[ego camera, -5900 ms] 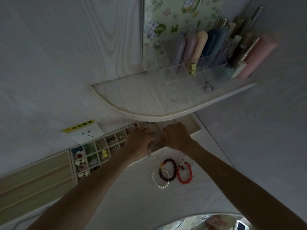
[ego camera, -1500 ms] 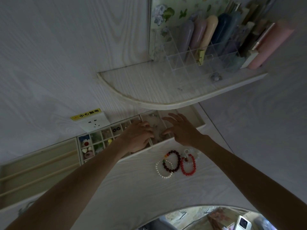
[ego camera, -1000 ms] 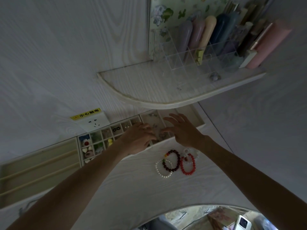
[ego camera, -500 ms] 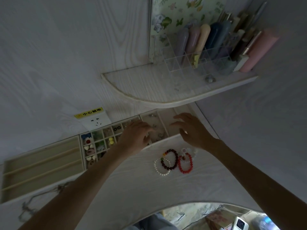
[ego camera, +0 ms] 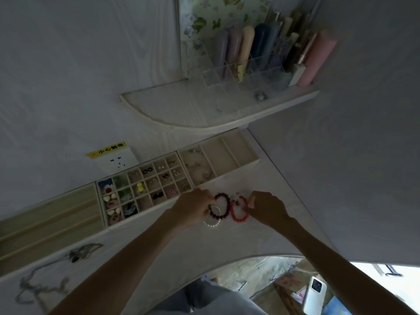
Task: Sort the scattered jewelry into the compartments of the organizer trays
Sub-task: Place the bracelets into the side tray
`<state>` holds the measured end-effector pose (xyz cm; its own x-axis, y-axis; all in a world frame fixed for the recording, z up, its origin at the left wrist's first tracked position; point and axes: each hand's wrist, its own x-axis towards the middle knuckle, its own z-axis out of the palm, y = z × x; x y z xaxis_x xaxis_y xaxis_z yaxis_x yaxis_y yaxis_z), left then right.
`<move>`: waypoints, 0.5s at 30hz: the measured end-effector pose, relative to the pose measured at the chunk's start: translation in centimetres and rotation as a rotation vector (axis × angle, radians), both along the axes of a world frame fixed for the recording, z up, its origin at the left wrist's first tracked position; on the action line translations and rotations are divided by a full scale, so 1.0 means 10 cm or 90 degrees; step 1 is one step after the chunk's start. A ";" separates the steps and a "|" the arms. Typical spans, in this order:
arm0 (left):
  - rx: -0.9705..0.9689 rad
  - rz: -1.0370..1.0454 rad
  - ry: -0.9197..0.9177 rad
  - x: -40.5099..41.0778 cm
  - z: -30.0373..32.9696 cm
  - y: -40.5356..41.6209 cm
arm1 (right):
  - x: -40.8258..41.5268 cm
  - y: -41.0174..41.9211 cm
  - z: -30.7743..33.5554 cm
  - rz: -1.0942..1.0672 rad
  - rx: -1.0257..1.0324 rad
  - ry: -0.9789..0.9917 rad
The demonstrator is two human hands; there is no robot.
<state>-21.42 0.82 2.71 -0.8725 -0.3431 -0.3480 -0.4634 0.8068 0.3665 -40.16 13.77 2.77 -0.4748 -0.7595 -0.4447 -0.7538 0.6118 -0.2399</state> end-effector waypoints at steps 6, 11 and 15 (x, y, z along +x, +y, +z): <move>-0.071 -0.008 0.010 -0.08 -0.02 0.00 | 0.04 0.03 -0.09 -0.027 -0.001 0.006; 0.143 0.131 0.096 -0.24 0.14 -0.01 | -0.09 -0.01 0.19 -0.008 -0.107 -0.291; 0.438 0.184 0.107 -0.37 0.28 -0.07 | -0.16 -0.12 0.45 0.025 -0.123 -0.438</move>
